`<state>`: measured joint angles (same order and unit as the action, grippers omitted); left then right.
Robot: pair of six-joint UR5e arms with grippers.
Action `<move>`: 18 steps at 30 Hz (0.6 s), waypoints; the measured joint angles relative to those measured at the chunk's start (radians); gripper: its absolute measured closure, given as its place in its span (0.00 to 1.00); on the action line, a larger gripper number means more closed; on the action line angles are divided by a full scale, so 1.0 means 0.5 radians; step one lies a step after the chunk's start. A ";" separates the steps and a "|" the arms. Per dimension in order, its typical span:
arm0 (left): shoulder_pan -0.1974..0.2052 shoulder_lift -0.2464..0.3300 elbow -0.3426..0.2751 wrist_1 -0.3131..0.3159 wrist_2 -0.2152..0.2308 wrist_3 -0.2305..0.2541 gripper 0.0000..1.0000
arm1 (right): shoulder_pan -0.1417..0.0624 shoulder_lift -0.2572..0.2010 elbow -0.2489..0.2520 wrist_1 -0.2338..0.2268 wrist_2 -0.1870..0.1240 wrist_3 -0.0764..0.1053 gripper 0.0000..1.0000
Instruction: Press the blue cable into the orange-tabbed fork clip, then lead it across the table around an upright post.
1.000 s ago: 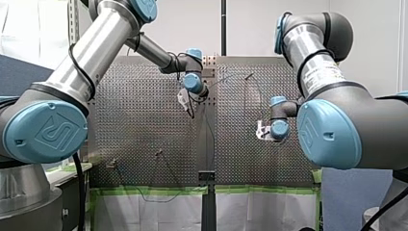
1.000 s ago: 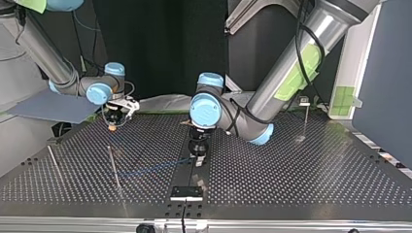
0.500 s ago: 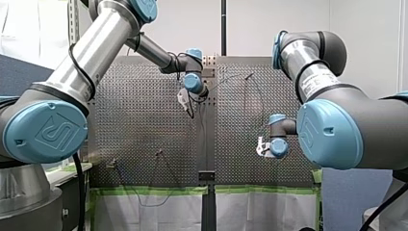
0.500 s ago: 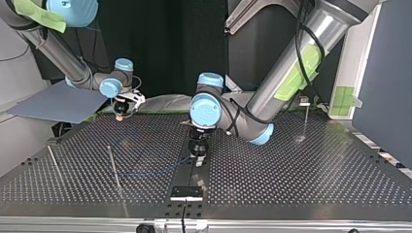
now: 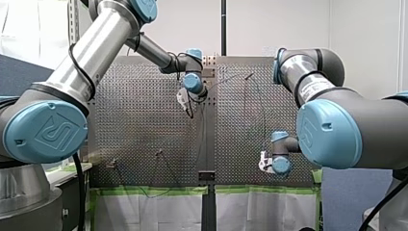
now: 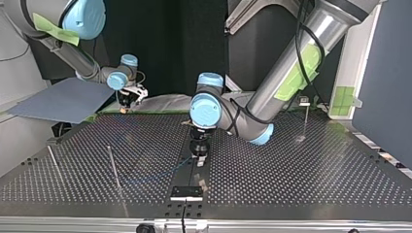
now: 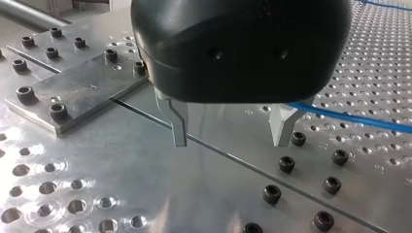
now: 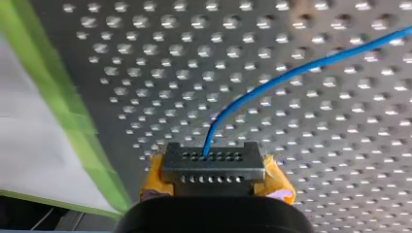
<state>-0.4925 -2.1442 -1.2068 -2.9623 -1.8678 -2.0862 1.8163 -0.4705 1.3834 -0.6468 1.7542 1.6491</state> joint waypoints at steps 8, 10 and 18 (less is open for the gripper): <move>-0.008 0.001 0.000 0.000 0.016 0.000 0.16 | -0.002 0.136 0.000 -0.057 -0.007 0.003 1.00; -0.009 0.001 0.000 0.000 0.027 -0.002 0.16 | -0.002 0.171 0.000 -0.059 -0.007 0.004 1.00; -0.015 0.001 0.000 0.003 0.084 -0.007 0.16 | -0.002 0.242 0.000 -0.062 -0.008 0.004 1.00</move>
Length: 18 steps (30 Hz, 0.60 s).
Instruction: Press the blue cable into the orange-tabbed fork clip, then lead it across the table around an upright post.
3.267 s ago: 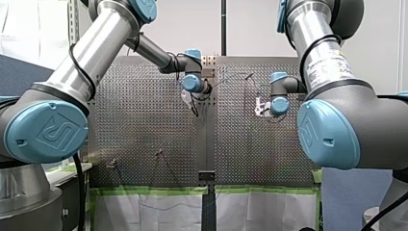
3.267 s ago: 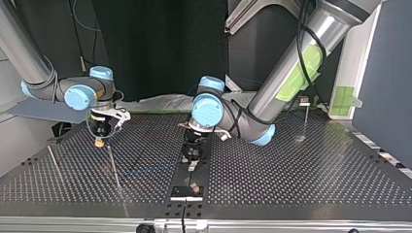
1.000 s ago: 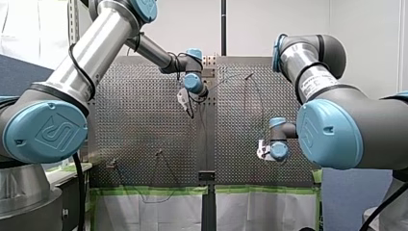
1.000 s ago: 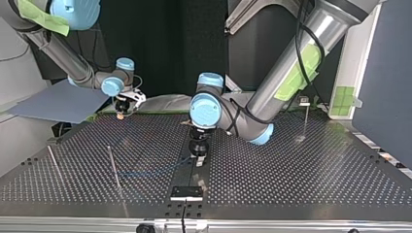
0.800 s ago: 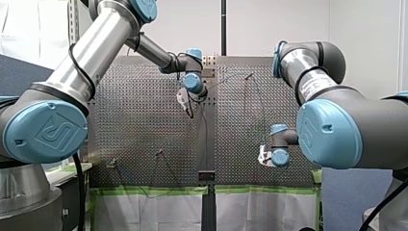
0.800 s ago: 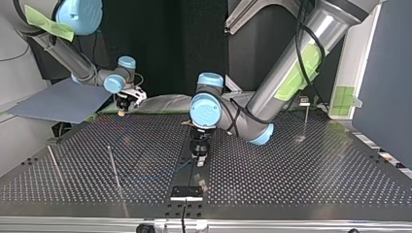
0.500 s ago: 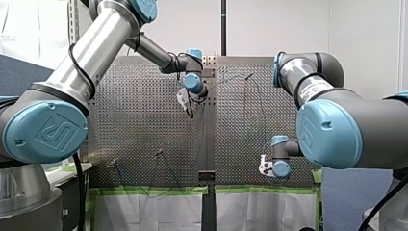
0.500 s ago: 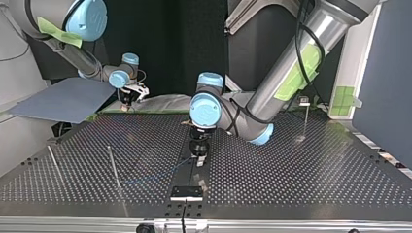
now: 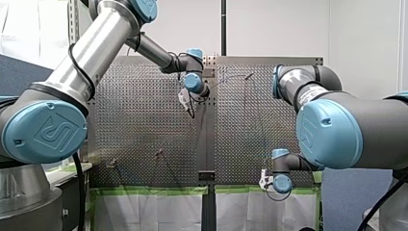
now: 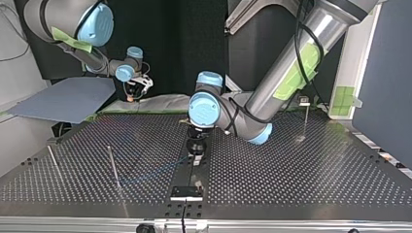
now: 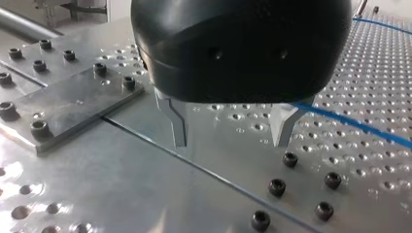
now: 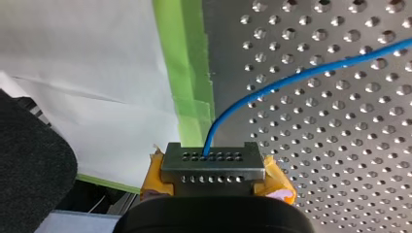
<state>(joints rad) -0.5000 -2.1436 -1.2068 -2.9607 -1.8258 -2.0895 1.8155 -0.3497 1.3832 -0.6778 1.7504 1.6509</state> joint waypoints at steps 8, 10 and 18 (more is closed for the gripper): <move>-0.007 0.000 0.000 0.065 0.134 -0.077 0.16 | 0.000 0.004 0.000 0.001 0.000 0.000 1.00; -0.009 0.000 0.000 0.097 0.168 -0.109 0.16 | 0.000 0.004 0.000 0.001 -0.001 0.000 1.00; -0.013 0.023 0.000 0.206 0.296 -0.235 0.16 | 0.000 0.004 0.000 0.000 -0.003 0.000 1.00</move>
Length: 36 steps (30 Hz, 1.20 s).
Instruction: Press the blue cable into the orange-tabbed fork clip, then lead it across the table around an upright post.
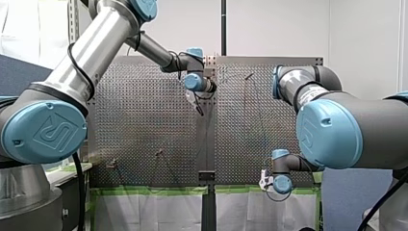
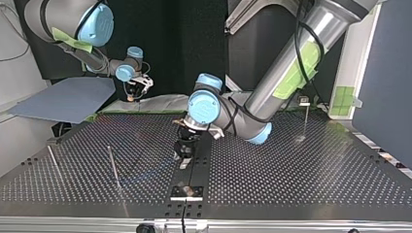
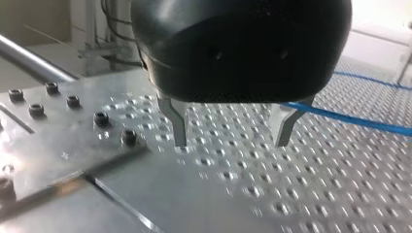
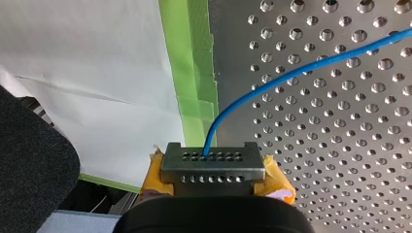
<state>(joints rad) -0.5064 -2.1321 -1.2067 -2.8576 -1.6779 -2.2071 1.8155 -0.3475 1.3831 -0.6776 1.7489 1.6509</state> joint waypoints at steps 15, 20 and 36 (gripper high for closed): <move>-0.062 0.139 0.000 -0.149 0.276 -0.221 0.16 | 0.000 0.001 0.000 -0.001 -0.003 0.000 1.00; -0.093 0.139 0.000 -0.193 0.361 -0.260 0.16 | 0.000 0.001 0.000 -0.001 -0.003 0.000 1.00; -0.140 0.187 0.000 -0.177 0.628 -0.331 0.16 | 0.000 0.002 0.000 -0.001 -0.003 0.000 1.00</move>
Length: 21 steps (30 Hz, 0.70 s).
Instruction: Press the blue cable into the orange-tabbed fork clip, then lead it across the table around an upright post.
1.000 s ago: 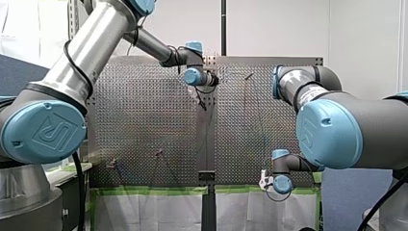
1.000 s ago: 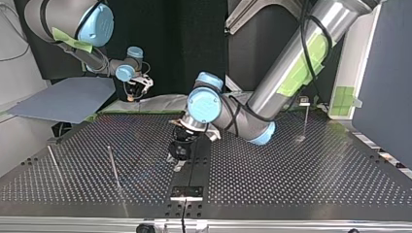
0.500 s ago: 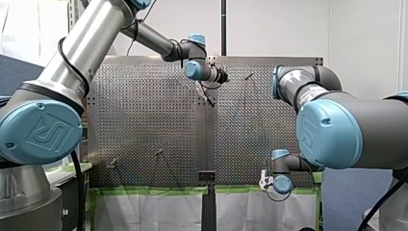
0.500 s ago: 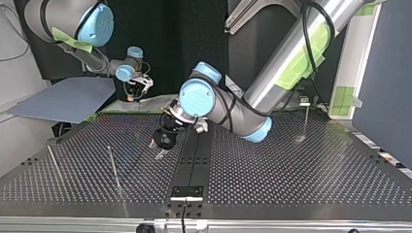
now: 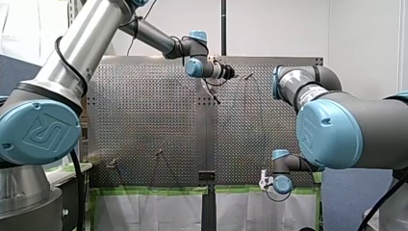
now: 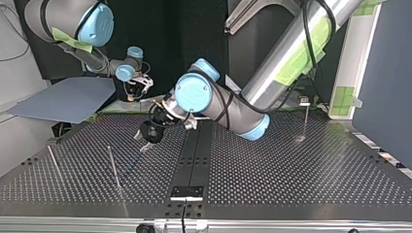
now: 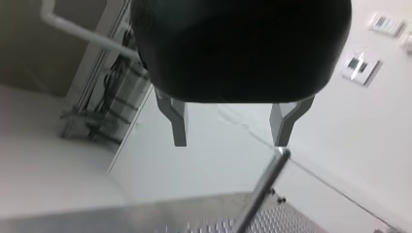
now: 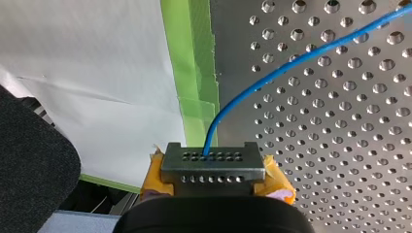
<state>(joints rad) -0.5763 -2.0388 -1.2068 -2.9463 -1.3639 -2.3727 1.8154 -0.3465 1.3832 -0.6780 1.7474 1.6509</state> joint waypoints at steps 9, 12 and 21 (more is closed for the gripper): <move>-0.054 0.071 0.000 -0.042 -0.114 0.147 0.16 | 0.000 0.000 0.000 0.000 0.000 0.000 1.00; -0.078 0.072 0.000 -0.091 -0.169 0.203 0.16 | 0.000 0.000 0.000 0.000 0.000 -0.001 1.00; -0.151 0.073 0.001 -0.249 -0.330 0.364 0.16 | 0.002 0.000 -0.004 0.005 -0.003 -0.007 1.00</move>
<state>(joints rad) -0.6518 -2.0023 -1.2064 -3.0707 -1.5291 -2.1908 1.8167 -0.3463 1.3812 -0.6754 1.7459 1.6476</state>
